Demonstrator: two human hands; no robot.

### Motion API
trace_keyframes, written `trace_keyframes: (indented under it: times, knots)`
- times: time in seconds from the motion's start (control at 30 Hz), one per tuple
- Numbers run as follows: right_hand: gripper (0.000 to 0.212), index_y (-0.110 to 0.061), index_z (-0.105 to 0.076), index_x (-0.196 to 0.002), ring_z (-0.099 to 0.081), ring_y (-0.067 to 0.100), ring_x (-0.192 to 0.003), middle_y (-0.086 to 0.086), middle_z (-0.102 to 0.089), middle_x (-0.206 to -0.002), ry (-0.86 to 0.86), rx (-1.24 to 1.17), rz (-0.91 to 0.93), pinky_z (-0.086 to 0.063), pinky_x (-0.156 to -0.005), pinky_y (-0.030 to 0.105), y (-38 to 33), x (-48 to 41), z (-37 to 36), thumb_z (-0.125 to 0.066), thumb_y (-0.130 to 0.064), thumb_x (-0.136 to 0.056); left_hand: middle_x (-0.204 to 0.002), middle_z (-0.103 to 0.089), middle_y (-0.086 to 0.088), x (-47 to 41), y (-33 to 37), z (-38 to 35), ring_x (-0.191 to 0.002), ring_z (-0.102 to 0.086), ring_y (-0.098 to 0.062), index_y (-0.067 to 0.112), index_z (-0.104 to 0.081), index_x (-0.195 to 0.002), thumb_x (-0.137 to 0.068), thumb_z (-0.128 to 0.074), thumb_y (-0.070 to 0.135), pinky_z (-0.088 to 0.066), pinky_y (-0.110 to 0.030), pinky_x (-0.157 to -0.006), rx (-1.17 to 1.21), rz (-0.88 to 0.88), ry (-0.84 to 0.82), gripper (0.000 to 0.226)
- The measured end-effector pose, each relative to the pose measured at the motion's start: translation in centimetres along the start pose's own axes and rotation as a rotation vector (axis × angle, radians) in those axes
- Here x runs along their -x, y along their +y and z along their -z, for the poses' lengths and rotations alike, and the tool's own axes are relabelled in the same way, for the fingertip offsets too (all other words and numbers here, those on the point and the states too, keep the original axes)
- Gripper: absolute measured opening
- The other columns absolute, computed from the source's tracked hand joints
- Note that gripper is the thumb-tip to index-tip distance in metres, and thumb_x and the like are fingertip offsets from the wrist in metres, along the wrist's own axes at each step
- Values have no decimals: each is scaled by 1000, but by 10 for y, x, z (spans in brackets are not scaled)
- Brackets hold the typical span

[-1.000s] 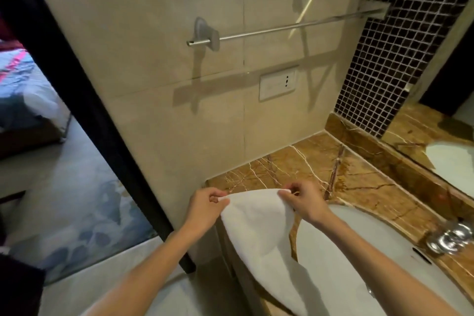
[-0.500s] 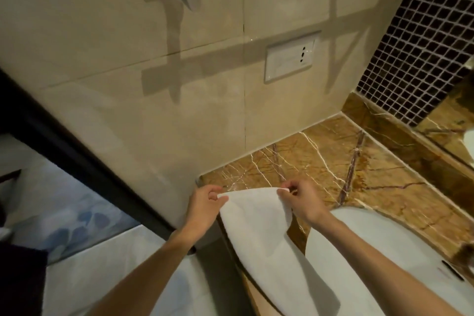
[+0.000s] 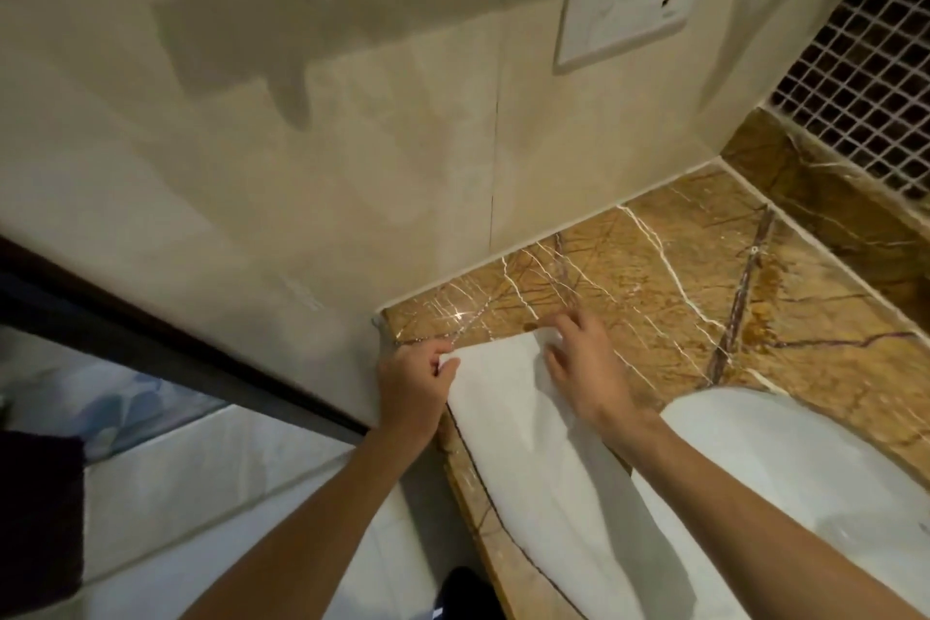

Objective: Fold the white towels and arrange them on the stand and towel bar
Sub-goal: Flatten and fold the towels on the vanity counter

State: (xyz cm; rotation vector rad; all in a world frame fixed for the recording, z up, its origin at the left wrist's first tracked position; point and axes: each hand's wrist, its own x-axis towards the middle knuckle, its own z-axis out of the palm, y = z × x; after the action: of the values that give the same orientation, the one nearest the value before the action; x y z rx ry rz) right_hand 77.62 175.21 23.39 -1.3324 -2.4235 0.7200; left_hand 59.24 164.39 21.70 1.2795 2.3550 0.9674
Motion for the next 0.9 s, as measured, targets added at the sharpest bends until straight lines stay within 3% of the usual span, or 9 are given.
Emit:
trace_keyframes:
  times: [0.07,0.13,0.23,0.33,0.43,0.53,0.67,0.8,0.9]
  knots:
    - [21,-19,-65,-108,-47,30,-121,13,-52,-131,22,213,121,-41,-100,44,1,10,-10,-55,-22,-90,-73,-67,3,3,2,-3,-71,-57,-15,16,-74,-91,-79,-74,19,-28,-27,-71,-141,-51,57,12]
    - [26,-19,-68,-102,-43,39,-129,19,-51,-135,53,319,205,-33,-105,55,-2,19,-16,-45,-29,-92,-83,-69,2,4,4,-5,-81,-59,-20,20,-74,-92,-80,-72,19,-18,-26,-72,-247,-82,60,12]
    - [36,-19,-67,-97,-43,34,-128,15,-56,-129,-3,407,293,-26,-105,52,-1,30,-21,-35,-35,-92,-89,-66,-6,5,4,-6,-88,-61,-29,18,-75,-91,-75,-76,12,-33,-37,-80,-351,-178,54,17]
    - [45,-17,-64,-114,-46,30,-129,12,-56,-132,-145,509,280,-28,-108,55,-2,33,-21,-29,-38,-95,-101,-68,-15,8,5,-10,-95,-62,-36,15,-77,-90,-73,-75,9,-45,-45,-82,-442,-447,117,18]
    - [53,-14,-52,-135,-39,31,-137,14,-45,-146,-263,549,266,-22,-112,56,-3,31,-20,-26,-39,-97,-128,-59,-15,21,1,-17,-117,-54,-35,10,-68,-114,-84,-60,23,-40,-49,-99,-496,-617,-121,34]
    - [59,-16,-25,-151,-14,29,-147,12,-18,-159,-349,541,281,-2,-117,53,2,31,-21,-17,-43,-99,-145,-45,-12,34,-3,-23,-134,-41,-31,8,-52,-134,-92,-41,39,-30,-49,-111,-552,-566,-295,54]
    - [61,-23,-4,-154,5,26,-149,6,3,-162,-379,585,296,13,-117,51,11,31,-19,-9,-48,-98,-148,-40,-13,37,-8,-27,-138,-36,-31,6,-46,-139,-95,-38,40,-28,-50,-113,-556,-563,-316,56]
    - [62,-25,-1,-154,9,28,-148,6,4,-161,-381,622,289,10,-117,54,9,31,-18,-5,-50,-98,-150,-36,-13,39,-6,-25,-141,-30,-31,6,-43,-141,-96,-38,37,-23,-51,-115,-559,-548,-332,54]
    - [62,-22,-12,-153,6,32,-148,12,-1,-161,-342,588,262,8,-118,54,6,41,-16,-8,-49,-98,-158,-18,-9,42,0,-21,-146,-12,-28,12,-27,-149,-97,-20,43,-4,-49,-119,-632,-488,-409,61]
